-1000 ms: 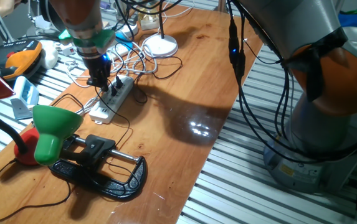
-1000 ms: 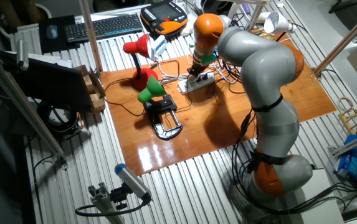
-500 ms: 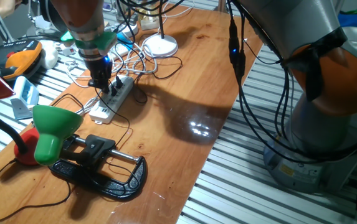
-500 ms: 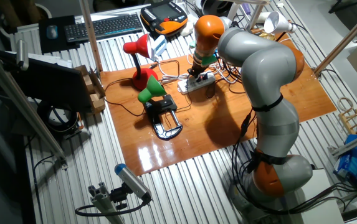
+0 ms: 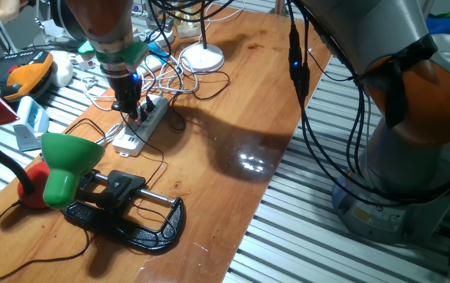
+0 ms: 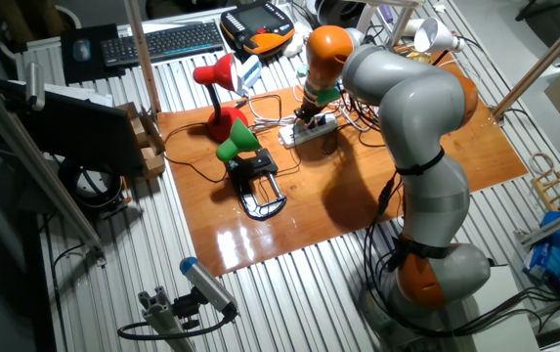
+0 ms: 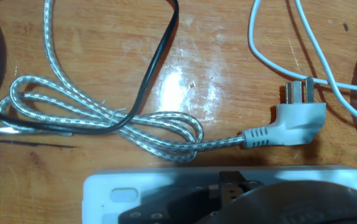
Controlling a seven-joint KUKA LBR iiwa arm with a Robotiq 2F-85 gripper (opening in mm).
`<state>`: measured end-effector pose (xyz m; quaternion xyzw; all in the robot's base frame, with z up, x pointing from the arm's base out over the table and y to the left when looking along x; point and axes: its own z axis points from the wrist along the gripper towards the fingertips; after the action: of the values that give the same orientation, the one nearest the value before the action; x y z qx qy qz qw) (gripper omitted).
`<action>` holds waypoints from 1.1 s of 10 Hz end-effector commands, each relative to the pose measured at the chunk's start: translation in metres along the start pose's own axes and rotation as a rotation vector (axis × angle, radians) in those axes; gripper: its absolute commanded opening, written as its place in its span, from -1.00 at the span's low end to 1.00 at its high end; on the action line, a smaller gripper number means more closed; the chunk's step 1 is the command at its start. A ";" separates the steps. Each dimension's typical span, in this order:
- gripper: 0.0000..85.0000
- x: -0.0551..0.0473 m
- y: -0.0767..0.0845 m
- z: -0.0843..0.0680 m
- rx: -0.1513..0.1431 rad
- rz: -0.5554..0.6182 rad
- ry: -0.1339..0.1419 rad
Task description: Plug in the power cord of the desk lamp, turn on the socket, and light up the desk lamp
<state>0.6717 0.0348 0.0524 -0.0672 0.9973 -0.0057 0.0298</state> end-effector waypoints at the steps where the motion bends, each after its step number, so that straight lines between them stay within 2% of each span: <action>1: -1.00 0.000 0.000 0.002 0.000 0.002 -0.001; 7: -1.00 0.002 0.001 0.003 -0.008 0.002 -0.012; 9: -1.00 0.002 0.001 -0.007 -0.004 0.004 0.006; 11: -1.00 0.002 0.004 -0.024 0.005 0.006 0.019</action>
<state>0.6678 0.0385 0.0759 -0.0641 0.9977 -0.0086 0.0196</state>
